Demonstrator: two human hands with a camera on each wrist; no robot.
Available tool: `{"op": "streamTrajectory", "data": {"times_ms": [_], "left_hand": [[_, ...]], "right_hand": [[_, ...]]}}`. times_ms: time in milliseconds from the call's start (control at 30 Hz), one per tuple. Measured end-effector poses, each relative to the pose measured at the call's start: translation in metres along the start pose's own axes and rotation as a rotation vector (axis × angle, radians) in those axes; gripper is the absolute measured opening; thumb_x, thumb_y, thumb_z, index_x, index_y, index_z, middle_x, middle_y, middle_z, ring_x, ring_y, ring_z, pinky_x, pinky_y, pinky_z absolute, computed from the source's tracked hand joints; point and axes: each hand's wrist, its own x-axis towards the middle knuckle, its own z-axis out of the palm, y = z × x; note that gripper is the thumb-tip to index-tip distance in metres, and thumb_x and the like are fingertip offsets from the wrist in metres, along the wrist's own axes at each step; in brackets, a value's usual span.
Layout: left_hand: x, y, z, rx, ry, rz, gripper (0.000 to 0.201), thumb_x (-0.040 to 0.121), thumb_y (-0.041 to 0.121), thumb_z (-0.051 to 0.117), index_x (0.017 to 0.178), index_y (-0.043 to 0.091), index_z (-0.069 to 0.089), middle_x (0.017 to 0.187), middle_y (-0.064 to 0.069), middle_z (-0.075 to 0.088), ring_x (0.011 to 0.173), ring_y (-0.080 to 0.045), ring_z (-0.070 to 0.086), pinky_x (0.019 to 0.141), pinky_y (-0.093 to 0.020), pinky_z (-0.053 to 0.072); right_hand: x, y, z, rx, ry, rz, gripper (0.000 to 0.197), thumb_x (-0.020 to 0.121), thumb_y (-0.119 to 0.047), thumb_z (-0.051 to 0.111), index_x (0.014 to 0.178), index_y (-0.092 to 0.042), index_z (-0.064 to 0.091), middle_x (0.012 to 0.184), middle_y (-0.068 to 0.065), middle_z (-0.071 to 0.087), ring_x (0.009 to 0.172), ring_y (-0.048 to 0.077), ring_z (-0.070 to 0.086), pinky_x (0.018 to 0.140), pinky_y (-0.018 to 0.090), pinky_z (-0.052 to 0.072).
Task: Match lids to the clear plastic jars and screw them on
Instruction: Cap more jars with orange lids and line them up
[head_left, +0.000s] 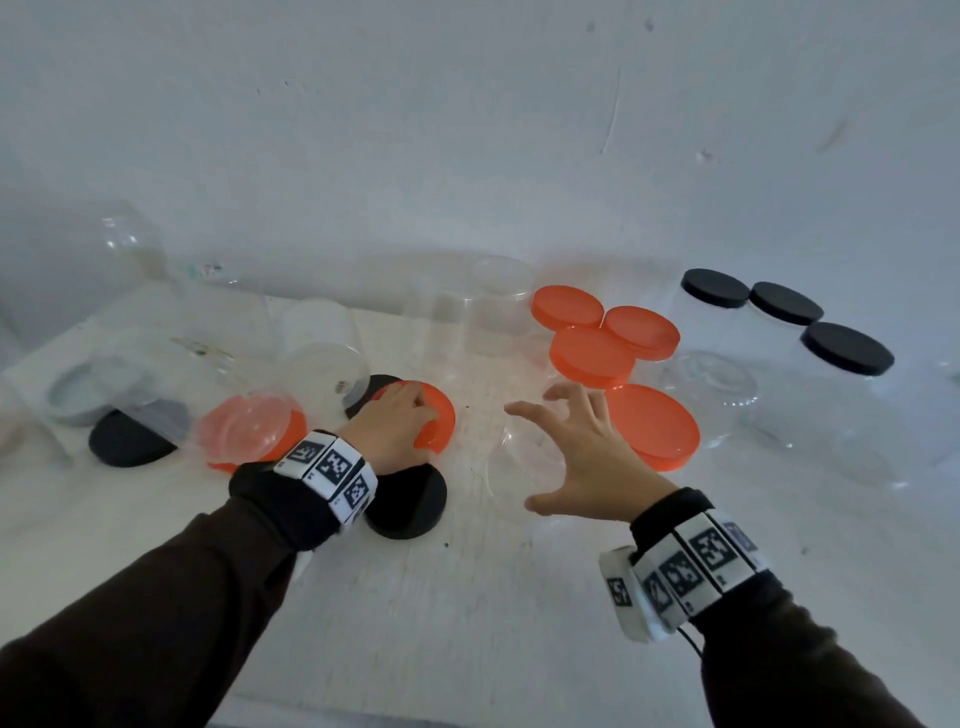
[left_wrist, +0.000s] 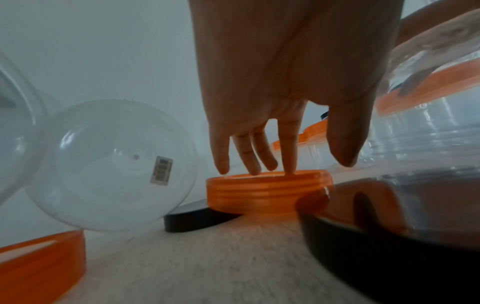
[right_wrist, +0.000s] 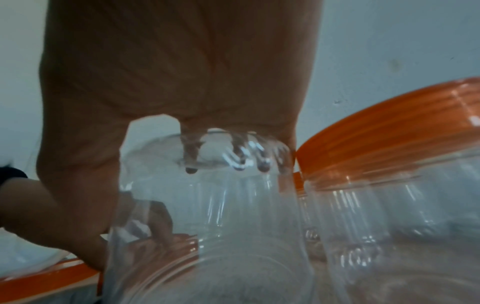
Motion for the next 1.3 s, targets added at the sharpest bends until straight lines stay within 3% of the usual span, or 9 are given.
{"op": "streamTrajectory", "data": {"times_ms": [200,300,500,667,800,1000,1067,1167,1300], "left_hand": [[0.003,-0.001,0.001,-0.061,-0.058,-0.048,0.057,0.087,0.038,0.055,0.137,0.026,0.031,0.153,-0.001,0.013,0.142,-0.024,0.006,0.111,-0.057,0.012],[0.005,-0.003,0.002,-0.024,-0.059,-0.045,0.069,0.086,0.045,0.055,0.144,0.028,0.021,0.153,-0.002,0.011,0.141,-0.027,0.007,0.111,-0.056,0.016],[0.007,-0.002,0.006,0.009,-0.057,-0.074,0.076,0.080,0.054,0.059,0.143,0.029,0.024,0.152,-0.005,0.006,0.138,-0.035,0.008,0.110,-0.054,0.021],[0.007,-0.003,0.005,-0.042,-0.038,-0.080,0.072,0.078,0.048,0.063,0.141,0.030,0.031,0.150,-0.002,0.014,0.134,-0.033,0.017,0.106,-0.048,0.032],[0.007,-0.005,0.004,-0.124,0.041,-0.074,0.069,0.076,0.045,0.066,0.138,0.035,0.036,0.149,0.001,0.019,0.133,-0.028,0.019,0.108,-0.043,0.028],[-0.005,-0.006,-0.007,-0.413,0.239,-0.035,0.082,0.057,0.065,0.058,0.133,0.037,0.045,0.146,0.004,0.031,0.130,-0.026,0.029,0.109,-0.046,0.026],[-0.010,-0.006,-0.008,-0.525,0.319,0.001,0.088,0.051,0.072,0.050,0.131,0.036,0.048,0.144,0.004,0.034,0.130,-0.023,0.031,0.108,-0.039,0.027],[-0.017,-0.001,-0.013,-0.585,0.403,0.074,0.085,0.055,0.071,0.050,0.131,0.034,0.048,0.143,0.005,0.036,0.129,-0.018,0.034,0.105,-0.031,0.026],[-0.029,0.009,-0.019,-0.614,0.434,0.125,0.079,0.059,0.070,0.052,0.131,0.037,0.046,0.142,0.012,0.035,0.128,-0.013,0.035,0.104,-0.036,0.031]], "right_hand": [[-0.010,-0.006,-0.001,-0.034,0.079,-0.024,0.088,0.062,-0.035,0.074,0.135,-0.031,0.026,0.138,0.000,0.015,0.124,0.022,0.018,0.099,0.038,0.038],[-0.012,-0.005,0.001,-0.033,0.139,-0.022,0.086,0.061,-0.031,0.074,0.132,-0.027,0.025,0.140,0.001,0.017,0.122,0.021,0.022,0.094,0.035,0.040],[-0.016,-0.004,0.007,0.125,0.225,-0.044,0.086,0.062,-0.030,0.080,0.130,-0.019,0.029,0.134,0.003,0.023,0.117,0.023,0.037,0.087,0.032,0.048],[-0.020,-0.010,0.010,0.172,0.248,-0.011,0.088,0.065,-0.035,0.079,0.137,-0.018,0.031,0.136,0.001,0.024,0.121,0.017,0.033,0.093,0.022,0.037],[-0.026,-0.013,0.012,0.249,0.251,0.072,0.084,0.066,-0.031,0.079,0.129,-0.008,0.030,0.128,-0.001,0.031,0.114,0.009,0.034,0.089,0.011,0.027],[-0.029,-0.014,0.023,0.249,0.243,0.115,0.100,0.053,-0.032,0.084,0.132,-0.010,0.027,0.117,-0.004,0.021,0.109,0.013,0.031,0.088,0.017,0.037],[-0.029,-0.013,0.024,0.276,0.228,0.127,0.104,0.052,-0.038,0.086,0.134,-0.012,0.028,0.119,-0.005,0.020,0.111,0.013,0.032,0.092,0.019,0.037],[-0.030,-0.010,0.022,0.354,0.198,0.146,0.104,0.054,-0.043,0.086,0.136,-0.013,0.029,0.123,-0.007,0.024,0.113,0.010,0.034,0.094,0.019,0.034],[-0.033,-0.006,0.023,0.400,0.161,0.187,0.102,0.057,-0.042,0.085,0.136,-0.013,0.029,0.122,-0.008,0.027,0.112,0.007,0.035,0.093,0.018,0.032]]}}
